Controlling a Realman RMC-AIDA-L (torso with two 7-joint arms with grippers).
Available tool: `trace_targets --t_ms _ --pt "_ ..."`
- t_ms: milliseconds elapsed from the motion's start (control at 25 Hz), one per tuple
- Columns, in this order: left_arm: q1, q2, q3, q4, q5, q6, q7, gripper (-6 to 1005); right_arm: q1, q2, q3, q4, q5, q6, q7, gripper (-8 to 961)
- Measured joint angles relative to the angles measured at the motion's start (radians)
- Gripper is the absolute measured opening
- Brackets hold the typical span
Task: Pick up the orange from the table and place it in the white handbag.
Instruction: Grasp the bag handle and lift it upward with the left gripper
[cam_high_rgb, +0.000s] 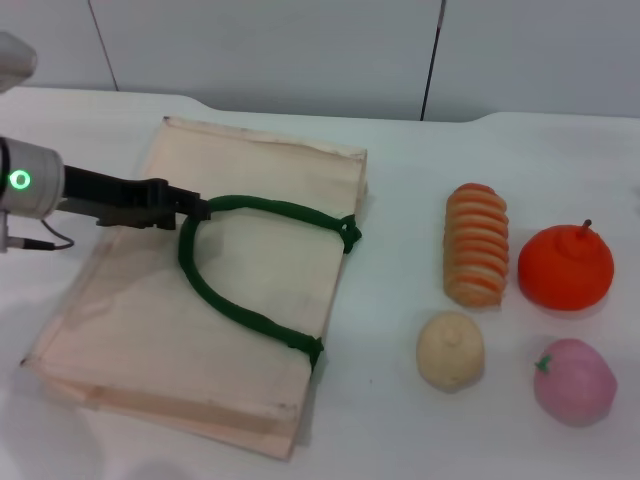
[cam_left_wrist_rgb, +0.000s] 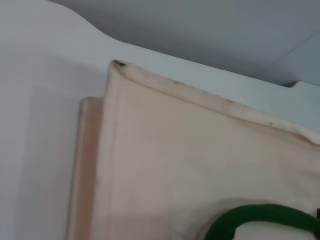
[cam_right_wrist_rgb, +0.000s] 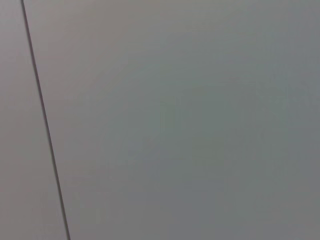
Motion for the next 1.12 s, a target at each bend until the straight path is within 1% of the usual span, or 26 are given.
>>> trace_targets --t_ms 480,640,960,1120 --pt "-0.011 0.027 0.0 0.135 0.051 -0.098 -0.02 624 0.003 0.002 0.011 0.0 0.001 0.005 0.0 774" --pt "-0.018 0.029 0.0 0.165 0.057 -0.127 -0.021 623 0.004 0.002 0.011 0.0 0.001 0.005 0.0 774" --pt "-0.02 0.031 0.0 0.17 0.086 -0.133 -0.054 622 0.004 0.002 0.011 0.0 0.001 0.008 0.0 774" --pt "-0.024 0.032 0.0 0.17 0.105 -0.148 -0.064 533 0.004 0.002 0.011 0.0 0.001 0.009 0.0 774"
